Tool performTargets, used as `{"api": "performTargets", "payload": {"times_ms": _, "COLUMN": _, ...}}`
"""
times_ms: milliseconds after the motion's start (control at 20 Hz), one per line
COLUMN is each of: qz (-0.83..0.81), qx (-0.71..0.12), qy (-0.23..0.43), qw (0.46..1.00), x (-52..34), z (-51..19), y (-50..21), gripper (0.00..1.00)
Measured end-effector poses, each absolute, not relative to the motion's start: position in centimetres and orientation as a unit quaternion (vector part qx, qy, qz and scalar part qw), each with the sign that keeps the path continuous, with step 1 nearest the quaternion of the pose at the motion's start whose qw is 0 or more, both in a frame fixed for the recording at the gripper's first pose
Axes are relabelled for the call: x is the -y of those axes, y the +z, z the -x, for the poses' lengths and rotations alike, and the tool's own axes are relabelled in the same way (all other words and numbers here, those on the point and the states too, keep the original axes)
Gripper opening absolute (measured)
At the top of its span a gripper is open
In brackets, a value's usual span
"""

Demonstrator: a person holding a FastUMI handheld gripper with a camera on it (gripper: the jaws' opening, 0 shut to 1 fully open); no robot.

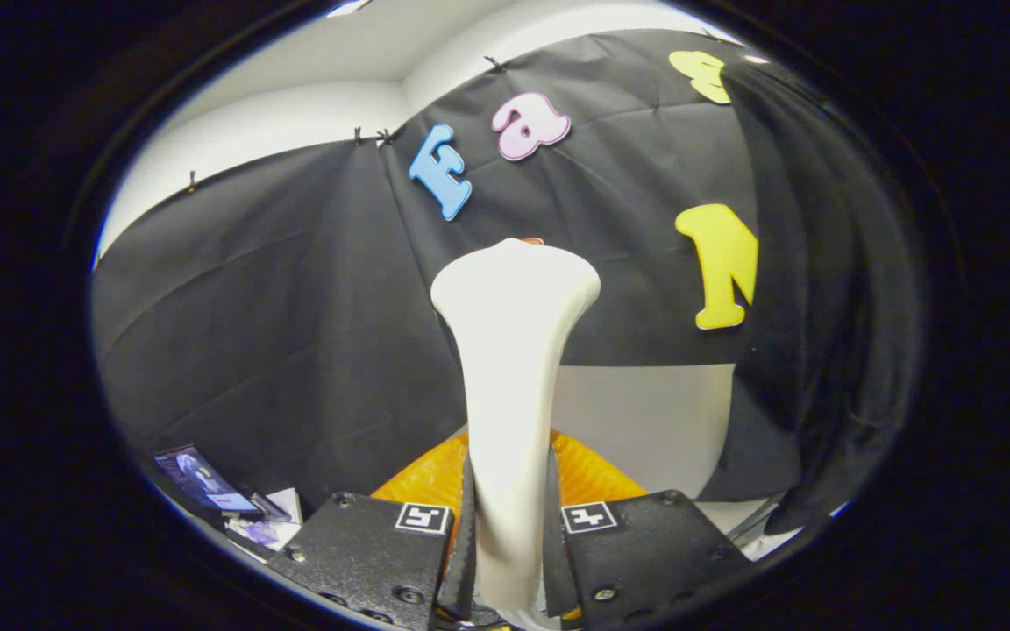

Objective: Iron the clothes twice with a garment steamer, once on the left side and once on the right side.

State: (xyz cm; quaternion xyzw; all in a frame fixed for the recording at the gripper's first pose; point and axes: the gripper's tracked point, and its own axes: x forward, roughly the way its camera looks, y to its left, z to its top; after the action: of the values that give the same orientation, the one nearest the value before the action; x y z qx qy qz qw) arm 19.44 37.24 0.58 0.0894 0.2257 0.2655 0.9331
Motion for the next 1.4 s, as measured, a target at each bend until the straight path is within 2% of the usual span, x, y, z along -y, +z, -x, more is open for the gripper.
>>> {"api": "performTargets", "payload": {"times_ms": 900, "qz": -0.103, "qx": -0.171, "qy": 0.088, "qw": 0.976, "x": -5.9, "z": -3.7, "y": 5.0, "gripper": 0.33}}
{"api": "performTargets", "payload": {"times_ms": 1400, "qz": -0.102, "qx": -0.181, "qy": 0.057, "qw": 0.976, "x": 6.7, "z": 1.4, "y": 4.1, "gripper": 0.33}}
